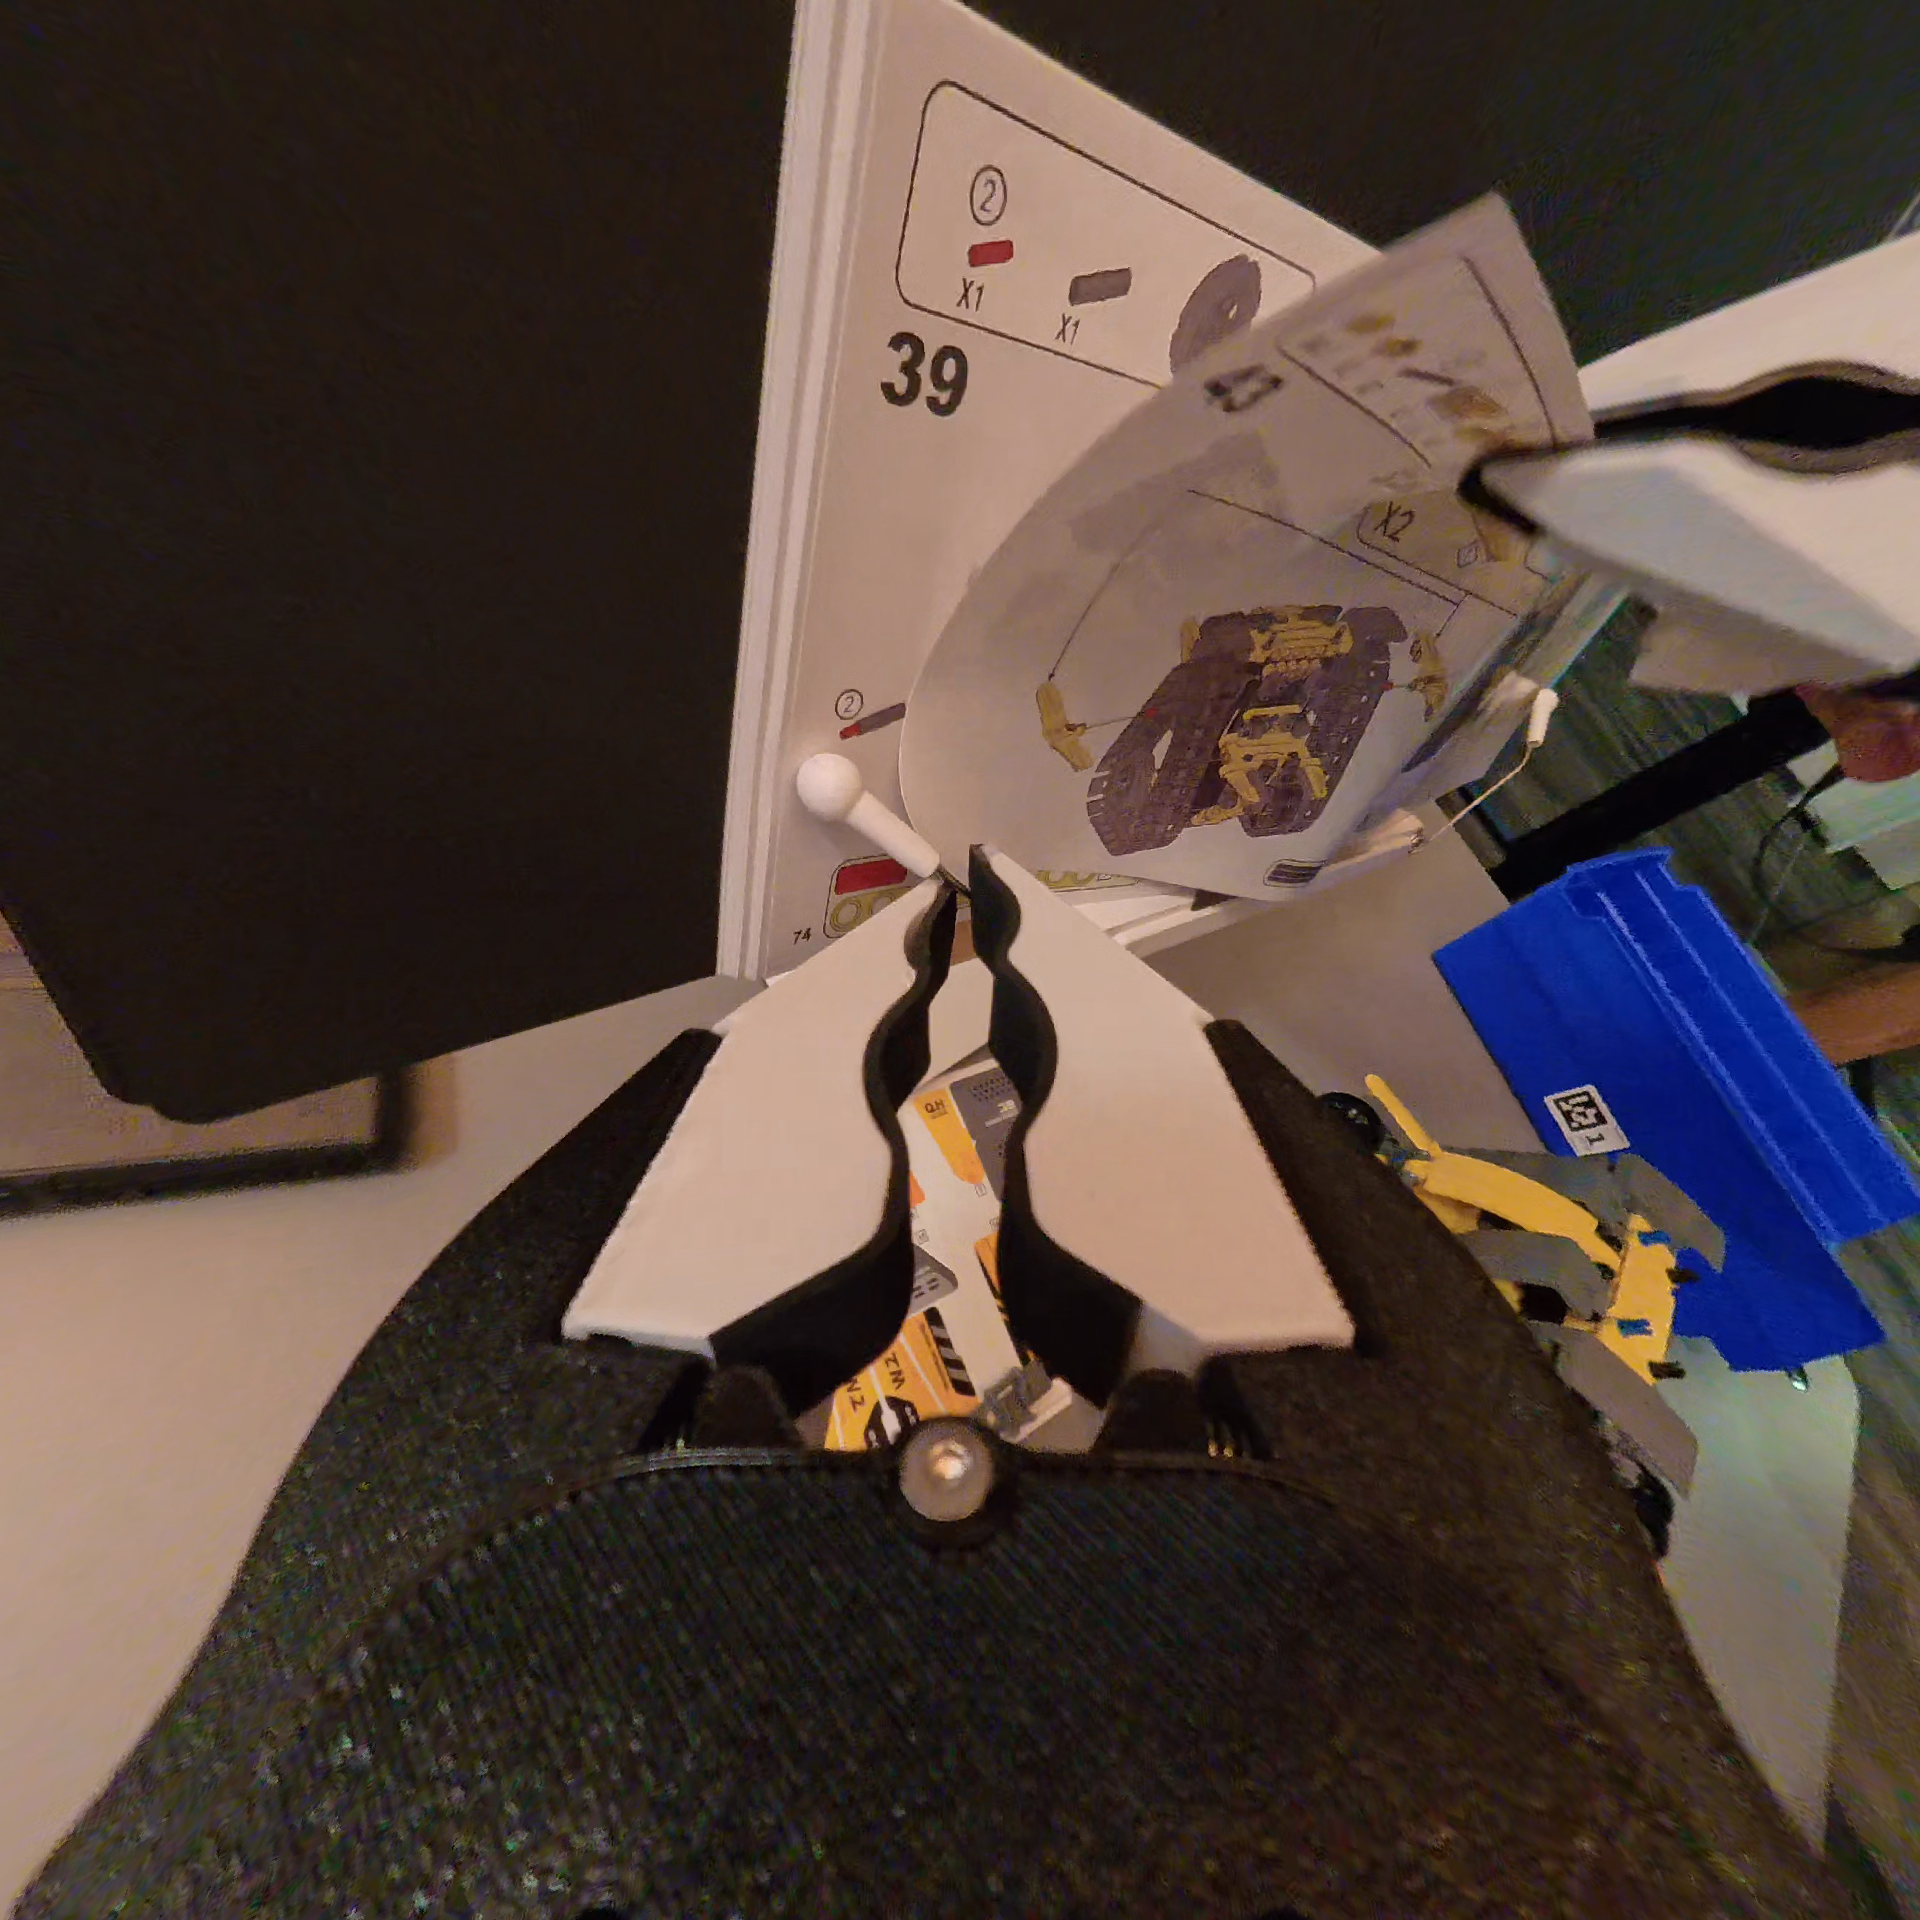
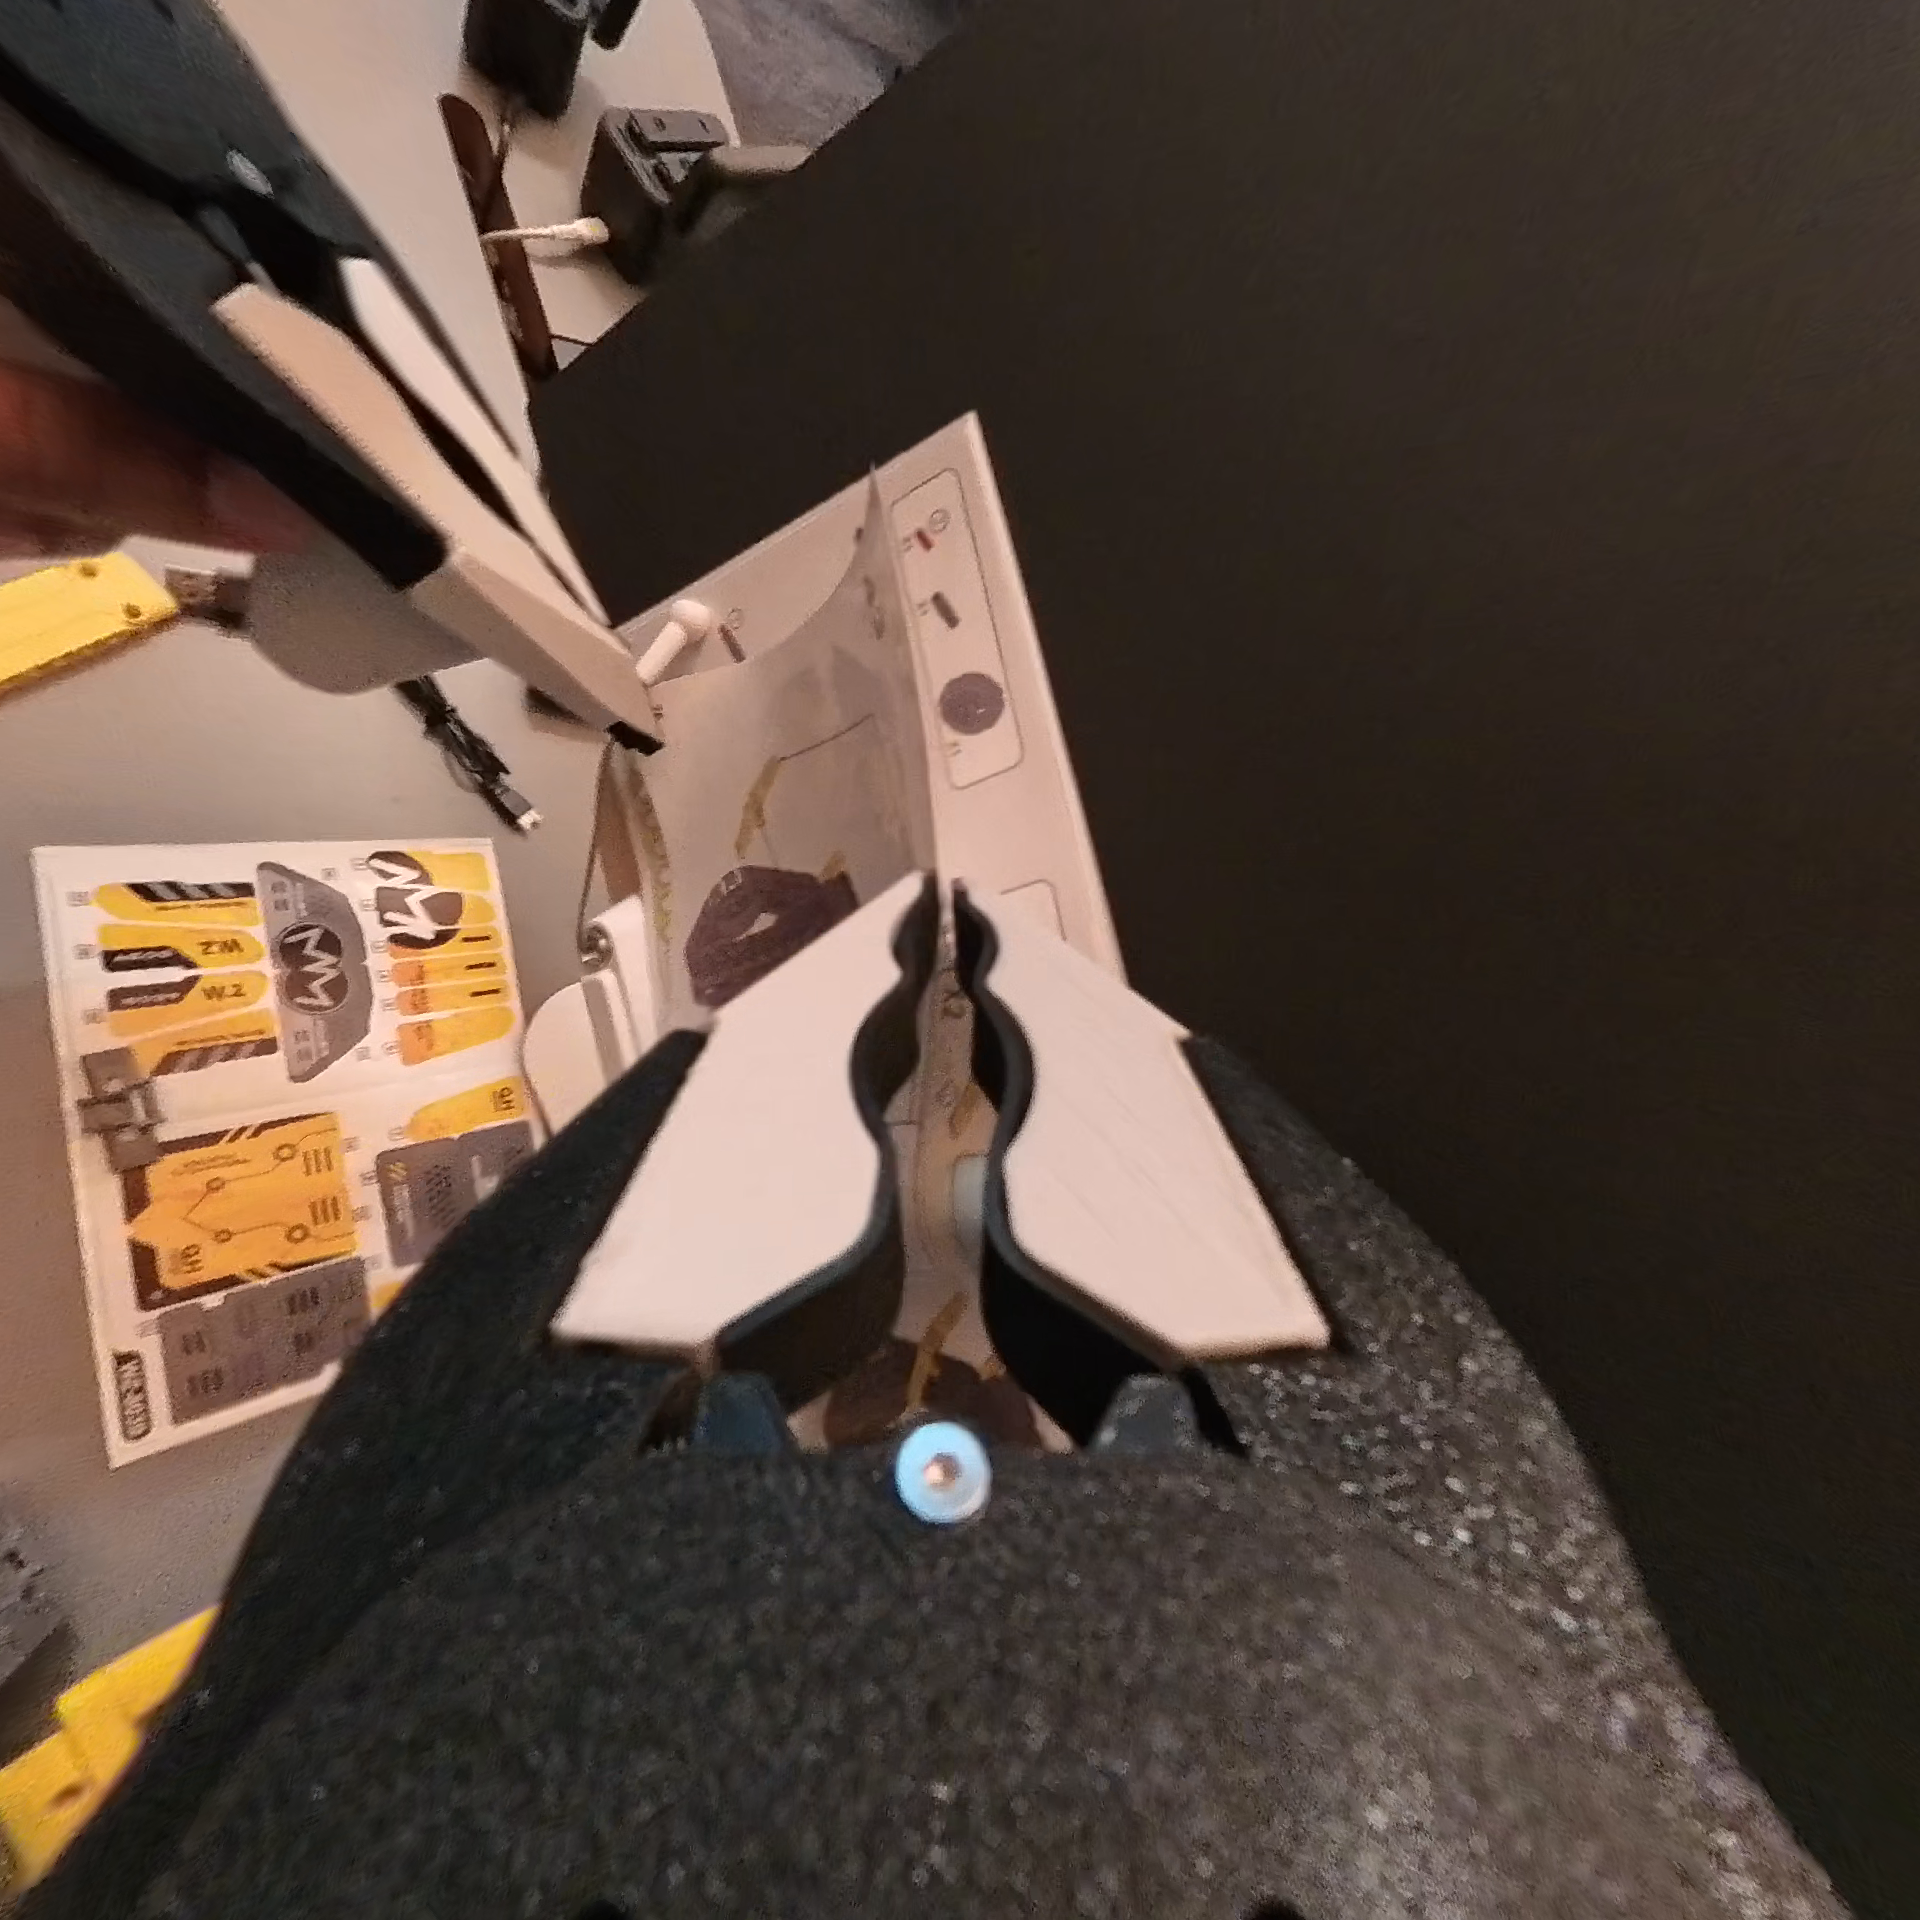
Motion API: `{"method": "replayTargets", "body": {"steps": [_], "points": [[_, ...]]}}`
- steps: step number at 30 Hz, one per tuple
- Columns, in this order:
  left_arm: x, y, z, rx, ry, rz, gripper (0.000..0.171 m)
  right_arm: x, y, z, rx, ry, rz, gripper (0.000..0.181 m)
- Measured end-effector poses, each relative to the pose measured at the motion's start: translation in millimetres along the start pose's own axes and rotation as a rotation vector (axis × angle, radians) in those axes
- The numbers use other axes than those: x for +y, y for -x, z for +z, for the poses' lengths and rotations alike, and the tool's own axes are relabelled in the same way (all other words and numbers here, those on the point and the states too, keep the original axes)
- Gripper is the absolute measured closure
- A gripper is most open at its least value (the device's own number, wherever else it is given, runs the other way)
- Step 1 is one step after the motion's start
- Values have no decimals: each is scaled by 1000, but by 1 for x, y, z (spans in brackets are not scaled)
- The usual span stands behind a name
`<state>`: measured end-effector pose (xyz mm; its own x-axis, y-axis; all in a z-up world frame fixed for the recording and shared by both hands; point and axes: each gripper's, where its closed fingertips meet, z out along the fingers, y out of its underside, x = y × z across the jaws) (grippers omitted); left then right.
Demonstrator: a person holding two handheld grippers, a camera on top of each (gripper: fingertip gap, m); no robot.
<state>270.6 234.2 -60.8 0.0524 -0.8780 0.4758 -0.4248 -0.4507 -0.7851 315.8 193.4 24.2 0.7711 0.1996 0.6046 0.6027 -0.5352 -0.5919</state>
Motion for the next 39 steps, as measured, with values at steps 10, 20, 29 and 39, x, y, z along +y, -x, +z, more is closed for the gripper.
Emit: {"method": "replayTargets", "body": {"steps": [10, 20, 29, 39], "points": [[0, 0, -2, -125, -198, 178, 171, -3, -15, 4, 34, -52, 132, 181], [-5, -7, -4, -240, -353, 321, 171, -1, -27, 6, 150, -37, 166, 181], [-22, -13, -28, -223, -501, 326, 171, -1, -31, -8, 241, -116, 220, 181], [-8, -10, -4, -293, -422, 377, 153, -1, -28, -17, 295, -132, 208, 181]]}}
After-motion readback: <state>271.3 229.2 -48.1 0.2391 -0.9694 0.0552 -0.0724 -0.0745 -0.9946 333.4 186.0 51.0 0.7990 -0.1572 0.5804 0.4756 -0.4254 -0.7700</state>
